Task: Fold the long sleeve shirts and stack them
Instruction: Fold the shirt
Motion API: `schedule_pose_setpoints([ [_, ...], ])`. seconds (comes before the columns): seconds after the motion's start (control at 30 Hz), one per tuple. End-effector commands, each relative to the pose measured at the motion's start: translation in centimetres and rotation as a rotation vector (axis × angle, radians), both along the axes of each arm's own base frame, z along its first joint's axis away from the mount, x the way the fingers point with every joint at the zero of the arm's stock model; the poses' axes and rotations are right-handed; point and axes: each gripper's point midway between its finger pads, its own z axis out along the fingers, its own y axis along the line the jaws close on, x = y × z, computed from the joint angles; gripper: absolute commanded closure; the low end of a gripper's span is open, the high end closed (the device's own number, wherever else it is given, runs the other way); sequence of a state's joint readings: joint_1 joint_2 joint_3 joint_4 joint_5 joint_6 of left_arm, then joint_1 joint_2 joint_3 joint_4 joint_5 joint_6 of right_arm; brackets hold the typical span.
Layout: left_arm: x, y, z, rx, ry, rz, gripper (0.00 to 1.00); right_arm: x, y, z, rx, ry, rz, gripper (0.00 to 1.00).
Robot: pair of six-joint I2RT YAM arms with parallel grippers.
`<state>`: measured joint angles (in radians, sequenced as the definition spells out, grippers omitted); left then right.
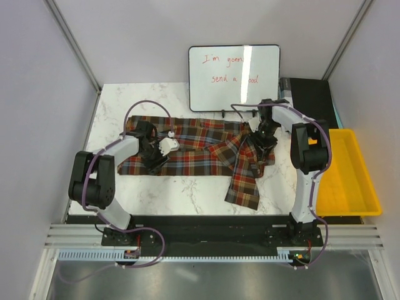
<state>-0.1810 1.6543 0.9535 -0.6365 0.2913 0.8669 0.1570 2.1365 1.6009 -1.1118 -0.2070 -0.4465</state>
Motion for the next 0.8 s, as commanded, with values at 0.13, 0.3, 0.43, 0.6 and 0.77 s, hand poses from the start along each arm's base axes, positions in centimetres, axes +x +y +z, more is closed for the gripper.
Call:
schedule_pose_setpoints([
  [0.13,-6.6,2.9,-3.1,0.128,0.121,-0.123,0.44,-4.8,-2.8,-1.3,-0.092,0.1,0.106,0.6],
  [0.3,-9.3,2.8,-1.5,0.086,0.155,-0.128,0.43,-6.1,-2.0,1.6,-0.008,0.081,0.153,0.59],
  [0.43,-5.7,0.9,3.0,-0.033,0.071,-0.081,0.4,-4.0,0.7,6.4,0.136,-0.012,0.149,0.55],
  [0.6,-3.0,-0.4,5.7,-0.104,0.032,-0.058,0.37,-0.5,2.8,9.0,0.219,-0.102,0.101,0.51],
  [0.77,-1.1,-1.0,7.1,-0.14,-0.002,-0.043,0.36,3.1,4.3,8.9,0.248,-0.14,0.081,0.49],
])
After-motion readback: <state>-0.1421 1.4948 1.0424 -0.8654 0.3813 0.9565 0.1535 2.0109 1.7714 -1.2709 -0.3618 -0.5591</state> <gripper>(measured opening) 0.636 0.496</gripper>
